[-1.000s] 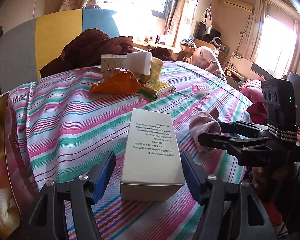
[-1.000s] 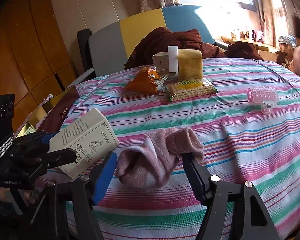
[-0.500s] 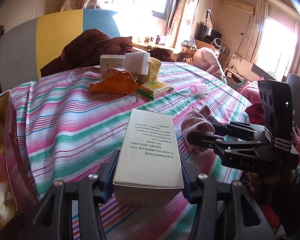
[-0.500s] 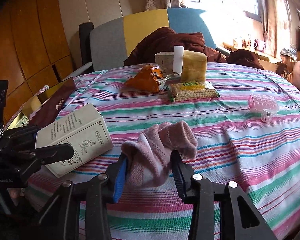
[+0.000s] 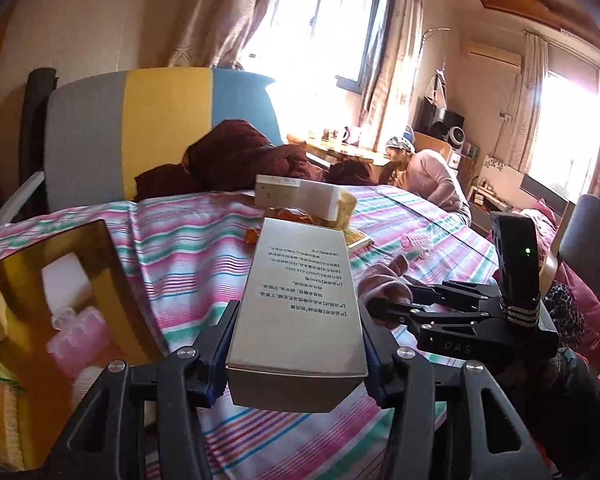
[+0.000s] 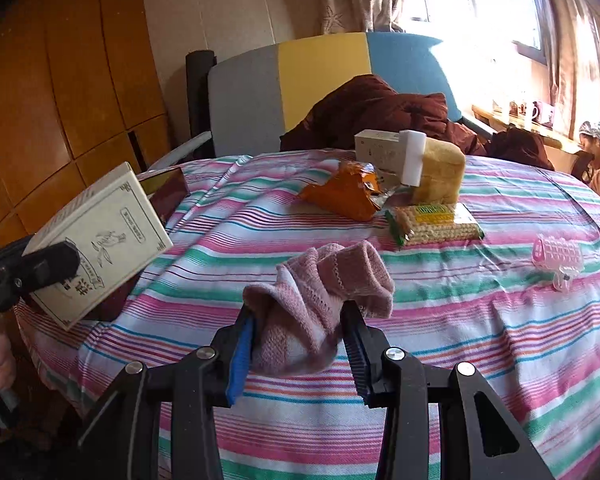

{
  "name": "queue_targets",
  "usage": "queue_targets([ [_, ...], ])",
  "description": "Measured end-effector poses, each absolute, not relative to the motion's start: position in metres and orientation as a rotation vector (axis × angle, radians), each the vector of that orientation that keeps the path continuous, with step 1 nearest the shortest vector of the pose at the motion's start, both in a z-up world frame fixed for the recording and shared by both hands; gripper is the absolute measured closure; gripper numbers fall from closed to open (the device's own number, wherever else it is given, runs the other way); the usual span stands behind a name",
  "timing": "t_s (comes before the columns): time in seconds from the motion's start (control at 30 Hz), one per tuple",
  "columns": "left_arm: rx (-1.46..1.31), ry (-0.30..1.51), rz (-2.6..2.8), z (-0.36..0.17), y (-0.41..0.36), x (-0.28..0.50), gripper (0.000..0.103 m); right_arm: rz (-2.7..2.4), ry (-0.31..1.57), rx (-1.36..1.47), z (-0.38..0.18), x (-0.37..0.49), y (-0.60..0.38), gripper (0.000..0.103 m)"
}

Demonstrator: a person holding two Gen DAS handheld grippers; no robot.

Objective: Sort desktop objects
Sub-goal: 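Carry the white box and pink sock toward the gold tray with both tools, then lower the white box and pink sock into the tray and open both tools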

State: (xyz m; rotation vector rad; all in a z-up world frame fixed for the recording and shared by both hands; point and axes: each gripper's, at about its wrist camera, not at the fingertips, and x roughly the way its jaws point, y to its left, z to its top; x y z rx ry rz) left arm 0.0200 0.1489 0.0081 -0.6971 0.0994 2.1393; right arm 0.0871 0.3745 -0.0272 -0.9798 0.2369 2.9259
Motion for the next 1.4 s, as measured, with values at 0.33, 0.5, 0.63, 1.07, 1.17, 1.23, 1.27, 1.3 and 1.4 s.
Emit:
queue_targets([
  [0.33, -0.810, 0.018, 2.447, 0.021, 0.042, -0.062, 0.049, 3.156, -0.001, -0.972, 0.009, 0.029, 0.299, 0.060],
  [0.5, -0.911, -0.011, 2.479, 0.018, 0.019, -0.101, 0.049, 3.248, -0.112, -1.001, 0.025, -0.009, 0.265, 0.060],
  [0.63, -0.998, -0.036, 2.485, 0.011, 0.014, -0.129, 0.049, 3.296, -0.187, -1.041, 0.034, -0.042, 0.243, 0.060],
  [1.07, -1.217, -0.140, 2.475, -0.022, 0.018, -0.202, 0.049, 3.256, -0.515, -1.305, 0.020, -0.158, 0.189, 0.060],
  [1.17, -1.244, -0.139, 2.469, -0.030, 0.020, -0.211, 0.049, 3.222, -0.564, -1.348, 0.011, -0.174, 0.186, 0.060],
  [1.23, -1.248, -0.134, 2.481, -0.032, 0.020, -0.213, 0.049, 3.200, -0.582, -1.378, 0.004, -0.183, 0.185, 0.060],
  [1.27, -1.253, -0.133, 2.486, -0.033, 0.020, -0.213, 0.049, 3.189, -0.591, -1.393, 0.001, -0.187, 0.185, 0.059],
  [1.3, -1.260, -0.134, 2.487, -0.035, 0.019, -0.214, 0.049, 3.182, -0.587, -1.400, -0.001, -0.190, 0.185, 0.057],
  [1.4, -1.259, -0.136, 2.495, -0.037, 0.017, -0.213, 0.048, 3.191, -0.550, -1.411, -0.005, -0.193, 0.188, 0.055],
])
